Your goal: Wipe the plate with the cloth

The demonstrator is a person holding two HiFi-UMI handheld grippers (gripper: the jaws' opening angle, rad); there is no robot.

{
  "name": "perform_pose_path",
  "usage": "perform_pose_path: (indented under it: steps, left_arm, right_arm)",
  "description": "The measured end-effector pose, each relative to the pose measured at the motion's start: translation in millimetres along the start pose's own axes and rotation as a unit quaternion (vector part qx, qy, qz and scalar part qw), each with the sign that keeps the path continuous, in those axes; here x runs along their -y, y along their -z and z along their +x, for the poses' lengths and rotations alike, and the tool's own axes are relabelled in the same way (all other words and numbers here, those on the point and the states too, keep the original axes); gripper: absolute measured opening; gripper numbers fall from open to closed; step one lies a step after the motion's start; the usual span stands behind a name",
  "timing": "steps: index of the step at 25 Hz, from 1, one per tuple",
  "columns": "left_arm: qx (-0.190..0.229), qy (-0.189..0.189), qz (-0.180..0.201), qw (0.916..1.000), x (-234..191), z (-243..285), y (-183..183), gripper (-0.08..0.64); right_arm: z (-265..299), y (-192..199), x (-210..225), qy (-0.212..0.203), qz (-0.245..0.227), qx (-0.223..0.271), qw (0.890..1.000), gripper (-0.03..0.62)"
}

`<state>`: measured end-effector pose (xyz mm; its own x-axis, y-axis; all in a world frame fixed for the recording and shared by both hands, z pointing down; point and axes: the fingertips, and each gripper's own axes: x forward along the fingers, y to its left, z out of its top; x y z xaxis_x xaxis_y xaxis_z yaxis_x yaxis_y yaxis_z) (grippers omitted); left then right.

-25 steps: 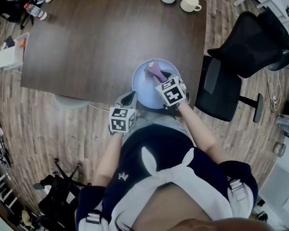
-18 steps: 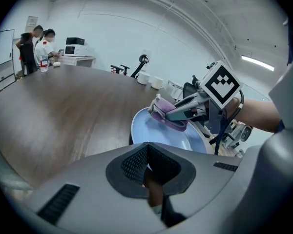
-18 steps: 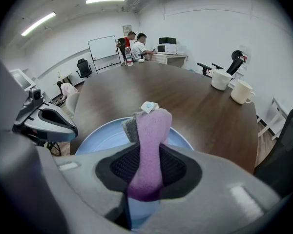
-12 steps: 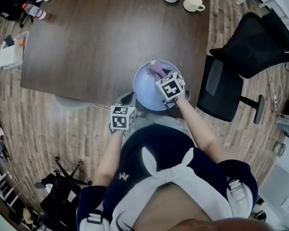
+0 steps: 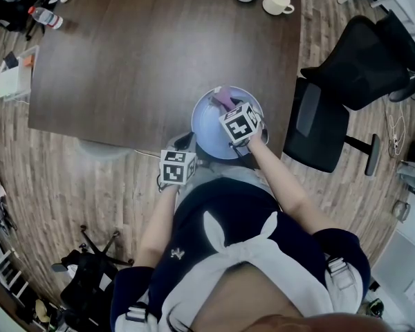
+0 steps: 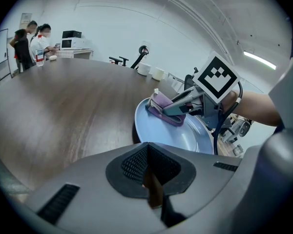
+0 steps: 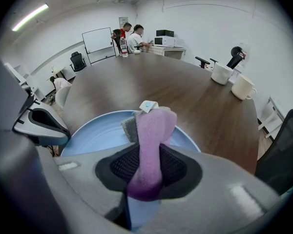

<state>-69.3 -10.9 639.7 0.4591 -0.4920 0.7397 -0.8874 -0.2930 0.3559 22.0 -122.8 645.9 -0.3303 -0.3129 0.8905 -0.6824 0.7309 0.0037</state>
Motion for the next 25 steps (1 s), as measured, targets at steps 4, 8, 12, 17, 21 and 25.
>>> perform_pose_path:
  steps: [4, 8, 12, 17, 21, 25]
  left_arm:
    - [-0.005, 0.005, 0.003, 1.0, 1, 1, 0, 0.006]
    - [-0.005, 0.007, 0.003, 1.0, 2, 1, -1, 0.006]
    - [-0.006, 0.008, 0.003, 0.9999, 2, 2, -1, 0.006]
    - [-0.006, 0.007, 0.005, 1.0, 0, 0, -1, 0.006]
    - [-0.004, 0.005, 0.004, 1.0, 0, 0, 0, 0.006]
    - [-0.004, 0.003, 0.004, 1.0, 1, 0, 0, 0.006]
  right_arm:
    - [1, -1, -1, 0.001, -0.008, -0.002, 1.0, 0.118]
    - [1, -3, -4, -0.001, -0.013, -0.002, 1.0, 0.118]
    - [2, -6, -13, -0.007, -0.024, 0.001, 1.0, 0.118]
    - [4, -9, -19, -0.01, -0.032, 0.003, 0.999, 0.118]
    - [5, -11, -26, -0.019, -0.037, 0.009, 0.999, 0.118]
    - [5, -12, -35, -0.034, -0.047, 0.014, 0.998, 0.118]
